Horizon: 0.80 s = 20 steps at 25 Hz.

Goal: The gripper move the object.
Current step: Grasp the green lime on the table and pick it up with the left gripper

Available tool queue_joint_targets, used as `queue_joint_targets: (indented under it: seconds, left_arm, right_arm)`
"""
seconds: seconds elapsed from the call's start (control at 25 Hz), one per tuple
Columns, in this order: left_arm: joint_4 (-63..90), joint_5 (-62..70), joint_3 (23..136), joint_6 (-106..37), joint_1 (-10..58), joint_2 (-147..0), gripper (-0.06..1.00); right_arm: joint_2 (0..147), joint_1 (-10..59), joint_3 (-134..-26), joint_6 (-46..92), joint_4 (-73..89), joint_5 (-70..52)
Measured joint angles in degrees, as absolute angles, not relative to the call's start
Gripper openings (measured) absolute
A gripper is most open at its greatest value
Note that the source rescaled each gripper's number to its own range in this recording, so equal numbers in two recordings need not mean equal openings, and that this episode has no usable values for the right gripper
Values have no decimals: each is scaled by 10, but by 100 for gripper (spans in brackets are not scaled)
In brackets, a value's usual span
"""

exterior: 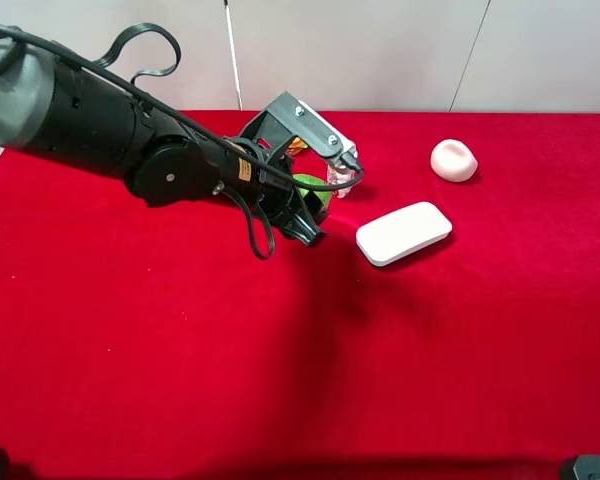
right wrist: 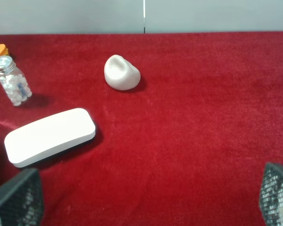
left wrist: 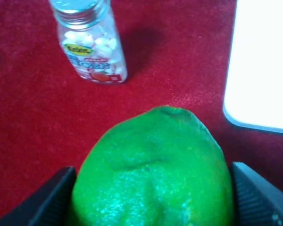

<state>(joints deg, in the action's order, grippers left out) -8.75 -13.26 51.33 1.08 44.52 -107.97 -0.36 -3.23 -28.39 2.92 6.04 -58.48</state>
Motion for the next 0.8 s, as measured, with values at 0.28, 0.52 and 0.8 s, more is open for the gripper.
queue_joint_targets:
  seconds: [0.28, 0.52, 0.8]
  left_arm:
    - [-87, -132, 514, 11, 445, -1118, 0]
    - [-87, -135, 514, 11, 445, -1146, 0]
    - [-87, -139, 514, 11, 445, -1149, 0]
  right_arm:
    - [-4, -32, -284, 29, 60, -585]
    - [-4, -32, -284, 29, 60, -585]
    - [-4, -32, -284, 29, 60, -584]
